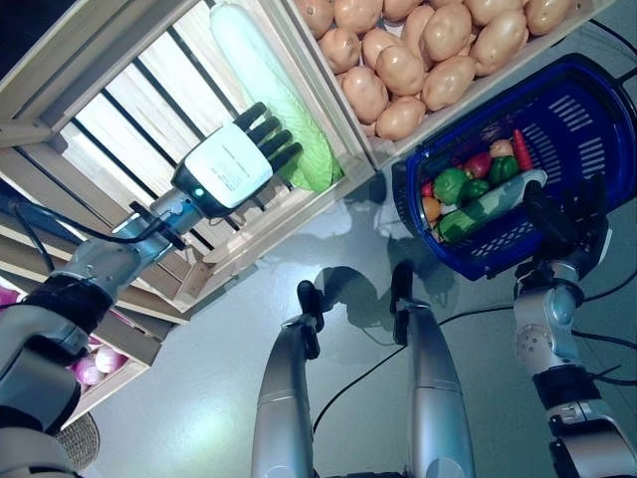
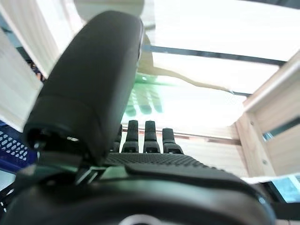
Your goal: Put vegetables into the basket
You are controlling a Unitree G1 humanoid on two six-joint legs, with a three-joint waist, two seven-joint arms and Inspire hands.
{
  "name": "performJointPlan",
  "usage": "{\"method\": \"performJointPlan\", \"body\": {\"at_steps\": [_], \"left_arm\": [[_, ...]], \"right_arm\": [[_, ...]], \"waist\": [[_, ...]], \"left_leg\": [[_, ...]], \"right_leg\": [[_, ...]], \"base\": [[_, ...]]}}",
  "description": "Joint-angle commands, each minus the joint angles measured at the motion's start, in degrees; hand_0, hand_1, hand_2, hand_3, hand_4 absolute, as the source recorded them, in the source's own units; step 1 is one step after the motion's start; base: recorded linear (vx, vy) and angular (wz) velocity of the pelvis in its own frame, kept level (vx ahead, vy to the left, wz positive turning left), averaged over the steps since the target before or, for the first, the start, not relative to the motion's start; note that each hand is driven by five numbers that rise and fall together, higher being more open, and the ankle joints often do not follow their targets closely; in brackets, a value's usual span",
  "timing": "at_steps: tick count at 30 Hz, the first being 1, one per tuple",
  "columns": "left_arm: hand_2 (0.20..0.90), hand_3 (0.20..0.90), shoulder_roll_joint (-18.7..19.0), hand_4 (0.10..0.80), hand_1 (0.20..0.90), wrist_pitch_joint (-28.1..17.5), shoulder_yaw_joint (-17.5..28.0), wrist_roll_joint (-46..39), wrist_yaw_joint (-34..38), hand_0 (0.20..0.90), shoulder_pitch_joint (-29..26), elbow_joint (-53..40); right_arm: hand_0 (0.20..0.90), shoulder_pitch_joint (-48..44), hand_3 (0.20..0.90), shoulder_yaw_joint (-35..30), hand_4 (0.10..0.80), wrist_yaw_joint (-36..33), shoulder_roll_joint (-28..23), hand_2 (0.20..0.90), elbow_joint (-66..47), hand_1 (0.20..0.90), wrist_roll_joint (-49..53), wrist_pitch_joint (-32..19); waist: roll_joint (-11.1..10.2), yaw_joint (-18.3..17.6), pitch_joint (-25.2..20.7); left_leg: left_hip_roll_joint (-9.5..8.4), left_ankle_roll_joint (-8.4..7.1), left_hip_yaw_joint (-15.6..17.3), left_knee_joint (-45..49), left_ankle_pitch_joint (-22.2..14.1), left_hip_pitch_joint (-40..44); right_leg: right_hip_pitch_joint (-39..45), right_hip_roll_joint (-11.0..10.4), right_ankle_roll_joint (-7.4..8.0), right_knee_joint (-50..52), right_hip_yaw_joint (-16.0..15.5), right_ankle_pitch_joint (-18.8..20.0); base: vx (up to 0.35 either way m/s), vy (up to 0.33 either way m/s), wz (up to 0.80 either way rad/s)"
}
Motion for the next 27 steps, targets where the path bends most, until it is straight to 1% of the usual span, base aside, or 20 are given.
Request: {"method": "performJointPlan", "body": {"at_steps": [1,5,12,20,27], "left_arm": [[0.9,0.9,1.9,0.8,0.9,2.5,5.0,1.1,3.4,0.9,-3.2,-2.2],[0.9,0.9,1.2,0.8,0.9,2.5,3.4,1.0,1.0,0.9,-4.8,-1.4],[0.9,0.9,0.4,0.8,0.9,3.1,1.5,1.7,-0.8,0.9,-7.4,-0.3],[0.9,0.9,-1.3,0.8,0.9,3.5,-0.7,4.0,-2.8,0.9,-10.9,0.4],[0.9,0.9,-2.2,0.8,0.9,2.9,-1.5,5.8,-3.8,0.9,-12.9,0.7]], "right_arm": [[0.9,-0.1,0.9,-3.2,0.8,0.8,-3.6,0.9,-8.3,0.9,-1.1,-4.0],[0.9,-1.1,0.9,-2.9,0.8,0.3,-3.6,0.9,-8.4,0.9,-1.3,-3.4],[0.9,-1.7,0.9,-2.8,0.8,0.2,-3.6,0.9,-8.7,0.9,-1.4,-2.7],[0.9,-2.7,0.9,-2.3,0.8,-0.3,-3.5,0.9,-9.1,0.9,-1.8,-2.6],[0.9,-3.1,0.9,-2.0,0.8,-0.3,-3.1,0.9,-8.9,0.9,-2.0,-2.0]], "waist": [[-1.2,0.3,-0.1],[-1.3,0.1,-0.1],[-1.5,-0.4,-0.1],[-1.8,-1.1,-0.1],[-1.6,-1.6,-0.1]], "left_leg": [[1.16,-2.83,-0.4,-3.7,2.8,-0.6],[1.21,-2.78,-0.5,-3.5,2.8,-1.0],[1.45,-2.61,-0.4,-2.8,2.3,-2.1],[1.63,-2.5,-0.2,-2.1,1.9,-3.4],[1.68,-2.46,0.1,-1.7,1.5,-3.4]], "right_leg": [[3.7,0.3,1.09,-1.1,-0.5,-0.2],[3.1,0.4,1.19,-0.6,-0.3,-0.2],[1.9,0.5,1.34,-0.3,0.1,-0.1],[0.5,0.8,1.51,0.3,0.9,-0.1],[0.3,0.7,1.73,0.1,1.2,0.0]], "base": [[0.0,0.0,0.0],[0.0,0.0,0.0],[0.0,0.0,0.0],[0.006,0.003,-0.02],[0.0,0.0,0.0]]}}
